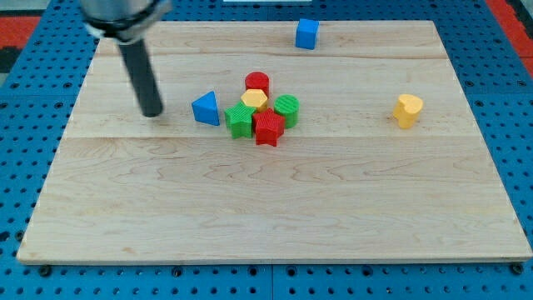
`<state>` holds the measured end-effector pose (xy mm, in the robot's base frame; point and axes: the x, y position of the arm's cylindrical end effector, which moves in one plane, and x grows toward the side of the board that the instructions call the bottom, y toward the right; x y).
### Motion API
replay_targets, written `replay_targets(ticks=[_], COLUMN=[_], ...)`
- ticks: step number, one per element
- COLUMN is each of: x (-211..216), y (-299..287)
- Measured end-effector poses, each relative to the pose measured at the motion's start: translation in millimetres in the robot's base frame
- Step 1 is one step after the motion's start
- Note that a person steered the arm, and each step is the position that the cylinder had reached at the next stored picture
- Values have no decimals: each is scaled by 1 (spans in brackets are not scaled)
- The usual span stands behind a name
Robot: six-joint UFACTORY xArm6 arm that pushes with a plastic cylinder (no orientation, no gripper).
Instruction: Move blue cube above the blue triangle
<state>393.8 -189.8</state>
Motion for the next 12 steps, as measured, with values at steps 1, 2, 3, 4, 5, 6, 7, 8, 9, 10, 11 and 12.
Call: replay_targets(ticks=[1,2,3,4,5,6,7,8,9,10,11,12], x=[-17,-27,-39,-80,-147,-151,-134,-143,-202,-202,-192,-159], y=[44,123,84,47,119,207,304,362,373,323,252,204])
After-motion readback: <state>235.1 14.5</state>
